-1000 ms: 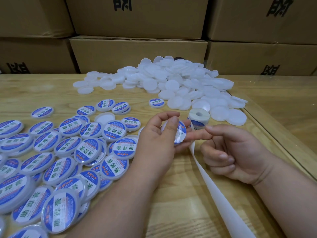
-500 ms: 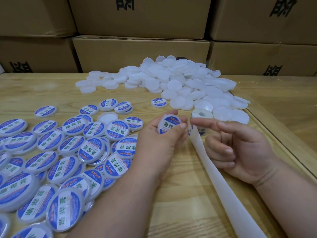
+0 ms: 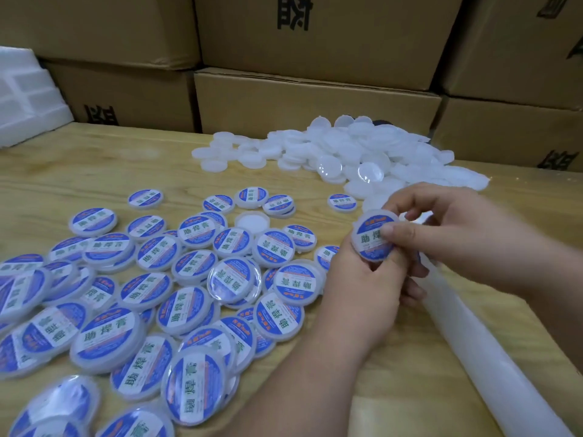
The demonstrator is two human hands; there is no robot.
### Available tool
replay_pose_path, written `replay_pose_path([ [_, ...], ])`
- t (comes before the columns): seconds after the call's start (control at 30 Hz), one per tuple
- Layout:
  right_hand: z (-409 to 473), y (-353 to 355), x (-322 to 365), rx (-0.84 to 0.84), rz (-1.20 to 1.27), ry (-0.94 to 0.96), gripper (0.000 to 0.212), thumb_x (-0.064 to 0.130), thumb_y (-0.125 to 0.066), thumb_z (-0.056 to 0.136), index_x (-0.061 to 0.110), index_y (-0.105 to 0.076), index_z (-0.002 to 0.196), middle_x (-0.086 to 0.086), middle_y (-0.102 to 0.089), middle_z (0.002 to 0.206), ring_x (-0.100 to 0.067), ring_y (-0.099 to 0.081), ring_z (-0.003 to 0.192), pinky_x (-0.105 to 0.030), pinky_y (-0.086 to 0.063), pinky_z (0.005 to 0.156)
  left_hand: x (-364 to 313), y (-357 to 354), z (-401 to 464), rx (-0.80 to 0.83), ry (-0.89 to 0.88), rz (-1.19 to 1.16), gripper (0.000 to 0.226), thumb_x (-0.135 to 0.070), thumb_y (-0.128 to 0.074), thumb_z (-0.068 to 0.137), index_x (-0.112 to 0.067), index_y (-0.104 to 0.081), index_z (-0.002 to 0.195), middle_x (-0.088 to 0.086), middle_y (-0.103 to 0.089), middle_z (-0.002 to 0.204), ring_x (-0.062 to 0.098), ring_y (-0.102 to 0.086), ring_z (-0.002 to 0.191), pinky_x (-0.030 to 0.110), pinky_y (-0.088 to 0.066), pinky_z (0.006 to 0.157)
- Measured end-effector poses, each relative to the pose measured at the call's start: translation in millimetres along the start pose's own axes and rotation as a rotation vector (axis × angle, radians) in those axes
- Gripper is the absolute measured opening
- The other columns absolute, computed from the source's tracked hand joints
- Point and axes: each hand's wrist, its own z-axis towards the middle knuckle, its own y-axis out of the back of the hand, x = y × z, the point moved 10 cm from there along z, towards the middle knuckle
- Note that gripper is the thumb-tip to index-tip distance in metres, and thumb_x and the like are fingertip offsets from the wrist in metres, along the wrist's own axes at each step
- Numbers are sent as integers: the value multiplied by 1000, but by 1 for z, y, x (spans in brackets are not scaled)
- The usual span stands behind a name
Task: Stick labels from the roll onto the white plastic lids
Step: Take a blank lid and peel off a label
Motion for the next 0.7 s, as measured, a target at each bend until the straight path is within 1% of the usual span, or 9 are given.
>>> replay_pose_path([
  [0.1,30,-9,25,111,115,24,15,38,-75,82,23,-76,85,-4,-76,83,-13,-63,65,-24,-50,60,3,-1,0,-16,62,-88,16,-16,-60,100,-25,-53,111,-2,-71,67,11,-62,50,23,-52,49],
  [0.2,56,-38,51,245,121,74,26,48,-73,76,30,-80,93,1,-78,89,-5,-65,74,-22,-55,75,7,-2,-1,-14,100,-78,14,-16,-57,100,-26,-61,109,-4,-71,68,9,-61,52,24,-54,55],
  [0.27,78,-57,50,285,15,78,21,46,-74,86,32,-79,102,12,-77,91,-1,-67,77,-23,-58,72,8,-4,-2,5,102,-41,17,-15,-53,100,-27,-65,103,-6,-70,69,7,-61,54,25,-54,59],
  [0.33,106,-58,40,179,-166,55,23,43,-67,94,36,-72,115,23,-73,102,1,-66,93,-22,-51,77,9,-6,-3,25,102,4,21,-17,-50,100,-30,-66,100,-9,-70,71,6,-61,56,23,-54,61],
  [0.43,134,-58,0,142,-513,-98,36,30,-51,99,27,-61,134,7,-58,140,-18,-54,124,-32,-42,96,15,-8,-4,44,123,56,26,-17,-46,97,-33,-65,97,-11,-69,70,5,-61,57,23,-51,62],
  [0.5,138,-75,-31,281,-676,-185,22,24,-45,101,17,-64,106,-4,-59,131,-26,-52,115,-33,-40,92,17,-10,-4,59,133,82,27,-16,-42,89,-32,-64,95,-13,-69,68,5,-62,58,25,-50,63],
  [0.57,138,-87,-39,346,-719,-174,21,24,-43,102,18,-58,88,-1,-57,110,-26,-50,106,-30,-36,86,17,-11,-4,68,137,90,28,-18,-40,81,-31,-62,93,-14,-69,68,5,-62,58,26,-50,63],
  [0.63,142,-85,-28,307,-527,-135,25,16,-47,98,20,-69,110,7,-57,116,-21,-51,117,-27,-35,91,18,-12,-4,68,141,81,30,-19,-40,79,-34,-63,91,-14,-69,69,6,-62,59,24,-50,62],
  [0.7,146,-68,-11,196,-368,-86,43,9,-46,94,27,-68,126,14,-55,118,-10,-50,120,-21,-36,92,19,-12,-3,67,134,79,32,-20,-40,79,-39,-65,87,-14,-70,70,5,-63,60,23,-50,63],
])
